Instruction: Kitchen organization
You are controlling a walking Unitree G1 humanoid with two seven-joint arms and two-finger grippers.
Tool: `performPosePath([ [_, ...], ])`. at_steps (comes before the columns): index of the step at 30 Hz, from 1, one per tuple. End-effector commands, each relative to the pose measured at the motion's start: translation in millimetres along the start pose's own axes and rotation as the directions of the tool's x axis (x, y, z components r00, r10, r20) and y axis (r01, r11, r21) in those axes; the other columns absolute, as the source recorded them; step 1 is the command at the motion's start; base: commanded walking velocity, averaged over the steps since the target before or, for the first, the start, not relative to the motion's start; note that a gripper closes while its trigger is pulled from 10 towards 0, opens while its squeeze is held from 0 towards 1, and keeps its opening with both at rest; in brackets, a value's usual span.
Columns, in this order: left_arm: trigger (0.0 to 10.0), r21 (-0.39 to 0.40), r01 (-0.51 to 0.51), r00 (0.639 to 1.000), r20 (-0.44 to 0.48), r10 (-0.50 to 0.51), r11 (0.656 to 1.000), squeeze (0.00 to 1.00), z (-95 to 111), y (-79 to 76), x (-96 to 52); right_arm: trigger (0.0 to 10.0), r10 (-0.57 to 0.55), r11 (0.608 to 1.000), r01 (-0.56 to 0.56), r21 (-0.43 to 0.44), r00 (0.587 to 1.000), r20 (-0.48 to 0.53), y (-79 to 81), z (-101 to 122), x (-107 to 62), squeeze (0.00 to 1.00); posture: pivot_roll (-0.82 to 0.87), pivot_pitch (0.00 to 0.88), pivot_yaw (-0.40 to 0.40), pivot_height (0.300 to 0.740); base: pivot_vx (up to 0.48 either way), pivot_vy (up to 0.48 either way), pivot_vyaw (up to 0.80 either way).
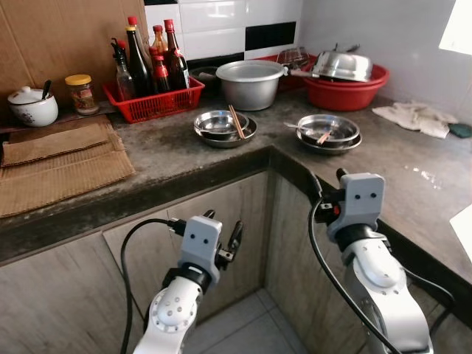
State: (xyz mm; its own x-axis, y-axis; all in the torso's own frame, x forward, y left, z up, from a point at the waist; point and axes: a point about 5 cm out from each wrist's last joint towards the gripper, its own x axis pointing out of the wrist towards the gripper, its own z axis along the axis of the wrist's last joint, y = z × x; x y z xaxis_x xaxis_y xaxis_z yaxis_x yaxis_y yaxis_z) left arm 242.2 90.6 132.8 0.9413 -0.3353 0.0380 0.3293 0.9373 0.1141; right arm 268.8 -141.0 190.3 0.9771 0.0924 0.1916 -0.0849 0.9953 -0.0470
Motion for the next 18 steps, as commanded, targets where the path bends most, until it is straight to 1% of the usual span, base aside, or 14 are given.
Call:
performPosePath([
  [1, 10.0, 0.009, 0.001, 1.000, 0.007, -0.001, 1.000, 0.00, 2, -1.4, 1.2, 10.0, 0.042, 0.999, -0.042, -0.006, 0.999, 0.004, 3.8, 1, 0.5, 0.00, 0.19, 0.000, -0.044, 0.740, 0.281, 0.000, 0.00],
  [5, 10.0, 0.013, -0.002, 1.000, 0.005, 0.002, 1.000, 0.00, 2, -1.3, 0.8, 10.0, 0.069, 0.998, -0.069, -0.013, 0.998, -0.003, 8.3, -1, 0.5, 0.00, 0.20, 0.000, -0.047, 0.740, 0.300, 0.000, 0.79],
  [12, 10.0, 0.012, -0.001, 1.000, 0.003, 0.001, 1.000, 0.00, 1, -1.8, 0.4, 10.0, 0.085, 0.996, -0.085, -0.004, 0.996, 0.020, 9.0, 3, 2.1, 0.00, 0.19, 0.000, -0.048, 0.740, 0.317, 0.000, 0.80],
  [13, 10.0, 0.012, 0.000, 1.000, 0.003, 0.000, 1.000, 0.00, 1, -2.2, 0.3, 10.0, 0.087, 0.996, -0.086, -0.007, 0.996, 0.032, 8.5, 5, 2.7, 0.00, 0.19, 0.000, -0.048, 0.740, 0.319, 0.000, 0.48],
  [17, 10.0, 0.011, 0.002, 1.000, 0.003, -0.002, 1.000, 0.00, 1, -2.7, 0.8, 10.0, 0.088, 0.996, -0.089, 0.012, 0.992, 0.086, 6.4, 17, 7.2, 0.00, 0.19, 0.000, -0.044, 0.740, 0.317, 0.000, 0.00],
  [18, 10.0, 0.011, 0.002, 1.000, 0.003, -0.002, 1.000, 0.00, 1, -2.7, 0.8, 10.0, 0.088, 0.996, -0.089, 0.012, 0.992, 0.086, 6.4, 17, 7.2, 0.00, 0.19, 0.000, -0.044, 0.740, 0.319, 0.000, 0.00],
])
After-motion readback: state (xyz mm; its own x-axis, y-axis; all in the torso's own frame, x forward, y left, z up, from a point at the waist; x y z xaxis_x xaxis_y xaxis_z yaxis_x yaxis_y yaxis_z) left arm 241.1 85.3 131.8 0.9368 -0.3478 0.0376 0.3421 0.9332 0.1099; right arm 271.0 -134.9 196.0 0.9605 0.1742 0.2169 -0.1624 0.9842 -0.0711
